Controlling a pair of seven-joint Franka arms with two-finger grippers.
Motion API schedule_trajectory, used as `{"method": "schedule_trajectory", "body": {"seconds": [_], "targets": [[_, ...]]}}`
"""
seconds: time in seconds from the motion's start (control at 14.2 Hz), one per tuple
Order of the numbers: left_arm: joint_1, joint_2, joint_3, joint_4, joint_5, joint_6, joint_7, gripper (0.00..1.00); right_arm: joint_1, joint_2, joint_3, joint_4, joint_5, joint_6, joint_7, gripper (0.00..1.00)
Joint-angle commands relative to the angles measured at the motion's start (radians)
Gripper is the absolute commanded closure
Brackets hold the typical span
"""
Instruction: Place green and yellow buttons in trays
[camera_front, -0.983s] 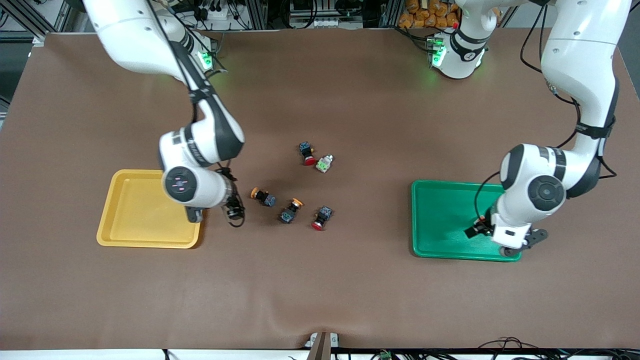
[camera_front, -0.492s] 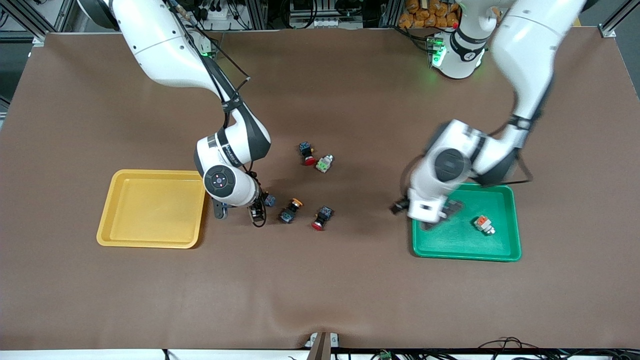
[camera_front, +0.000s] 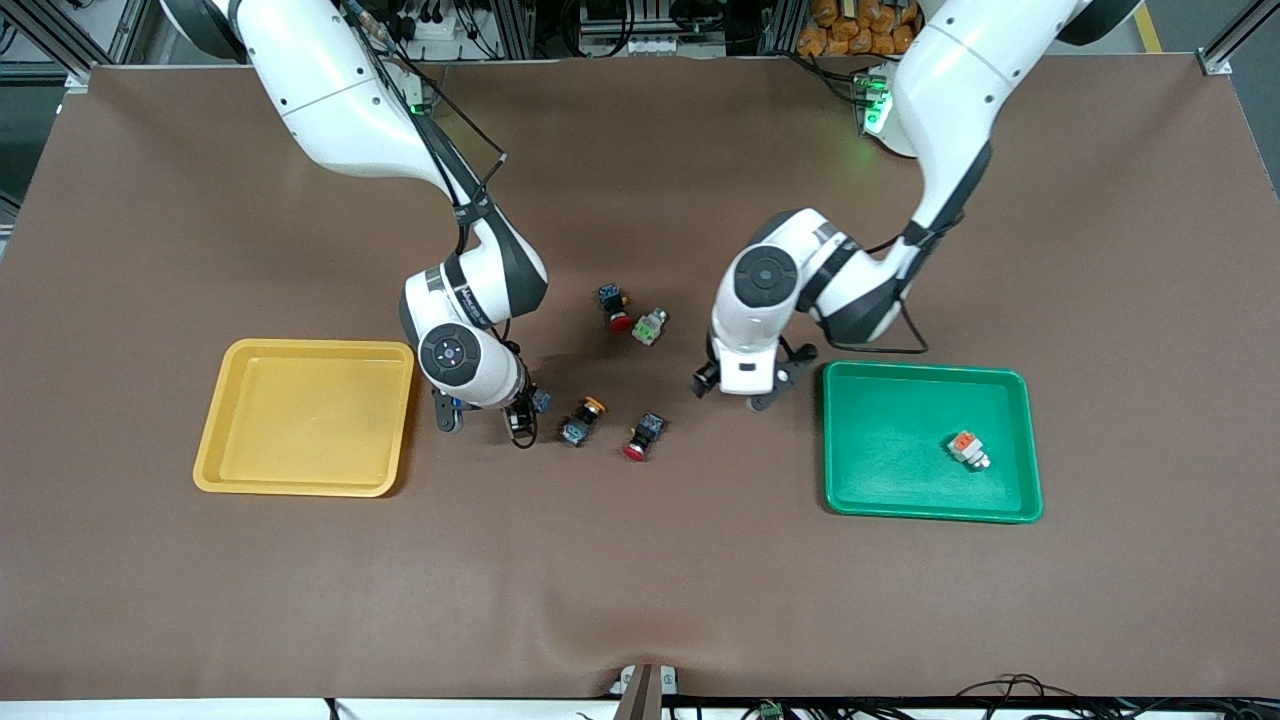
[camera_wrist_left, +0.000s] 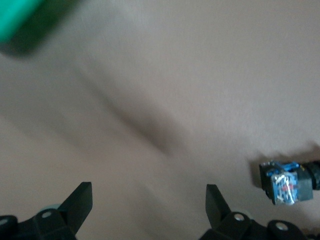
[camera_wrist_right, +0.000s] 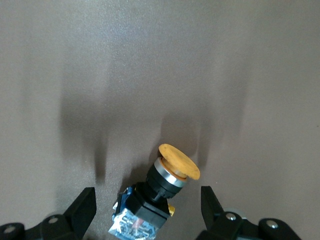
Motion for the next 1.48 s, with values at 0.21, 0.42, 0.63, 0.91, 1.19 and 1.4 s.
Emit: {"method": "schedule_trajectory", "body": {"seconds": [0.21,0.42,0.63,0.91,1.19,1.4], "targets": [[-0.1,0.035,0.008,-0.002,0.016,0.047,-0.145,0.0,0.013,-0.01,-0.01,-0.008,-0.041,0.008,-0.016,0.98],[-0.133,0.061,0.008,-0.004,0.016,0.096,-0.174,0.0,-0.012,-0.032,-0.01,0.005,-0.048,-0.018,-0.08,1.0],[-0.134,0.086,0.007,-0.004,0.016,0.136,-0.185,0.0,-0.07,-0.056,-0.01,0.119,-0.044,-0.2,-0.154,1.0],[-0.163,0.104,0.008,-0.005,0.014,0.167,-0.222,0.0,-0.176,-0.101,-0.011,0.176,-0.044,-0.359,-0.408,1.0],[-0.186,0.111,0.01,-0.024,0.017,0.176,-0.237,0.14,-0.276,-0.148,-0.014,0.13,-0.058,-0.434,-0.773,1.0],[-0.179,0.109,0.011,-0.032,0.038,0.176,-0.225,1.0,-0.365,-0.142,-0.016,0.119,-0.063,-0.432,-0.974,1.0]]}}
